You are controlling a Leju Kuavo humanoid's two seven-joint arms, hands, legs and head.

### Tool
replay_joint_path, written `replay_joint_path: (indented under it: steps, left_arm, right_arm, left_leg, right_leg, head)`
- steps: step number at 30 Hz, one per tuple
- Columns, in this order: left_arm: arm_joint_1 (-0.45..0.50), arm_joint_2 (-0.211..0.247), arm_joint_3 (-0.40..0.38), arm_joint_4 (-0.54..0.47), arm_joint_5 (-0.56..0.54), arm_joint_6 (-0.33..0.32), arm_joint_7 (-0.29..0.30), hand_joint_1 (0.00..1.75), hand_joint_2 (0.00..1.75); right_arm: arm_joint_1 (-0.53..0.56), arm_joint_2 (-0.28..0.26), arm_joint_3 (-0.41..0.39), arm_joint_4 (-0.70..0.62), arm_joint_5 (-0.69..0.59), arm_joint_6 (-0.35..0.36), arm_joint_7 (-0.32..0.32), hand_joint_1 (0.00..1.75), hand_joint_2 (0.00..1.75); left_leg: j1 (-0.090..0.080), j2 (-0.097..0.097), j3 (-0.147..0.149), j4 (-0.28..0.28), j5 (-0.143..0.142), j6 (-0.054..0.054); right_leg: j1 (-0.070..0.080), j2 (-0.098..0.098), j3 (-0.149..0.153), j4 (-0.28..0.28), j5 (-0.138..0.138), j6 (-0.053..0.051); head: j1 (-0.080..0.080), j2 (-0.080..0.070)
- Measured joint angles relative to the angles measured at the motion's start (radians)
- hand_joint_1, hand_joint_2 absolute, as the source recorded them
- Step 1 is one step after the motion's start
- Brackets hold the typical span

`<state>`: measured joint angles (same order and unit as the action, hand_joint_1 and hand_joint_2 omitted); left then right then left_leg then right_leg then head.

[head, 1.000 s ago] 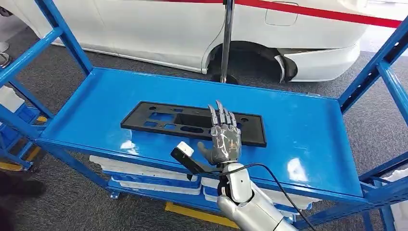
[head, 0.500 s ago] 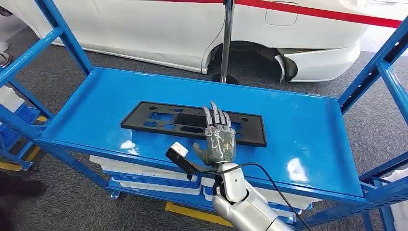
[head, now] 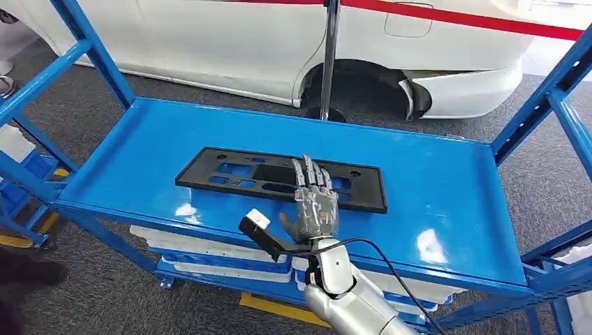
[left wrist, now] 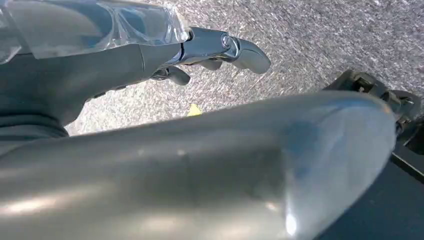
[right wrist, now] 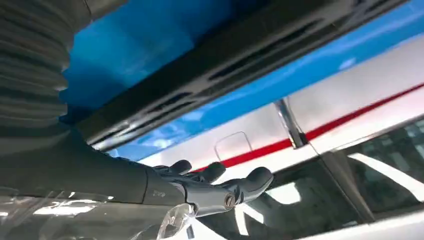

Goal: Take the parts from the cabinet and place them on the table.

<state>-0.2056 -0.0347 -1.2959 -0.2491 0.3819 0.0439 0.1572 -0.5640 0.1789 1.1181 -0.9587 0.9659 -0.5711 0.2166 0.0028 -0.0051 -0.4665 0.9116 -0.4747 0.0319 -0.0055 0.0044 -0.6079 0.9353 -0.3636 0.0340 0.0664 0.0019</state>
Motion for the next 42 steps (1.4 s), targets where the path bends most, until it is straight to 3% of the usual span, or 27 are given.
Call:
replay_joint_path:
  steps: [11, 22, 29, 34, 42]
  left_arm:
    - [0.001, 0.004, 0.0, 0.0, -0.015, 0.004, 0.0, 0.0, 0.0]
    - [0.0, 0.012, 0.0, 0.0, -0.027, 0.016, -0.001, 0.0, 0.0]
    - [0.001, 0.013, 0.0, 0.0, -0.029, 0.018, -0.012, 0.0, 0.0]
    - [0.001, 0.013, 0.0, 0.0, -0.035, 0.018, -0.013, 0.0, 0.0]
    - [0.001, 0.013, 0.001, 0.0, -0.045, 0.019, -0.013, 0.0, 0.0]
  right_arm:
    - [-0.029, -0.053, -0.043, 0.095, 0.001, -0.019, 0.086, 0.0, 1.75]
    - [-0.019, -0.108, -0.085, 0.095, 0.032, -0.068, 0.096, 0.0, 1.75]
    - [-0.002, -0.109, -0.102, 0.096, 0.096, -0.103, 0.077, 0.0, 1.75]
    - [0.046, -0.106, -0.158, 0.076, 0.229, -0.104, -0.014, 0.0, 1.75]
    - [0.098, -0.08, -0.24, 0.049, 0.297, -0.104, -0.069, 0.0, 1.75]
  left_leg:
    - [-0.001, 0.0, 0.002, 0.0, 0.0, 0.0]
    - [-0.001, 0.001, 0.007, 0.0, 0.0, 0.0]
    - [-0.001, 0.001, 0.009, 0.0, 0.0, 0.0]
    - [-0.001, 0.001, 0.009, 0.0, 0.0, 0.0]
    - [-0.001, 0.002, 0.01, 0.0, 0.0, 0.0]
  right_leg:
    - [0.0, 0.0, 0.002, 0.0, 0.0, 0.0]
    - [0.0, 0.001, 0.006, -0.001, 0.0, 0.0]
    - [0.0, 0.001, 0.008, -0.001, 0.0, 0.0]
    - [0.0, 0.001, 0.01, -0.001, 0.0, 0.0]
    - [0.0, 0.002, 0.011, -0.001, 0.0, 0.0]
  head:
    - [0.0, 0.0]
    - [0.0, 0.0]
    - [0.0, 0.0]
    - [0.0, 0.0]
    - [0.0, 0.0]
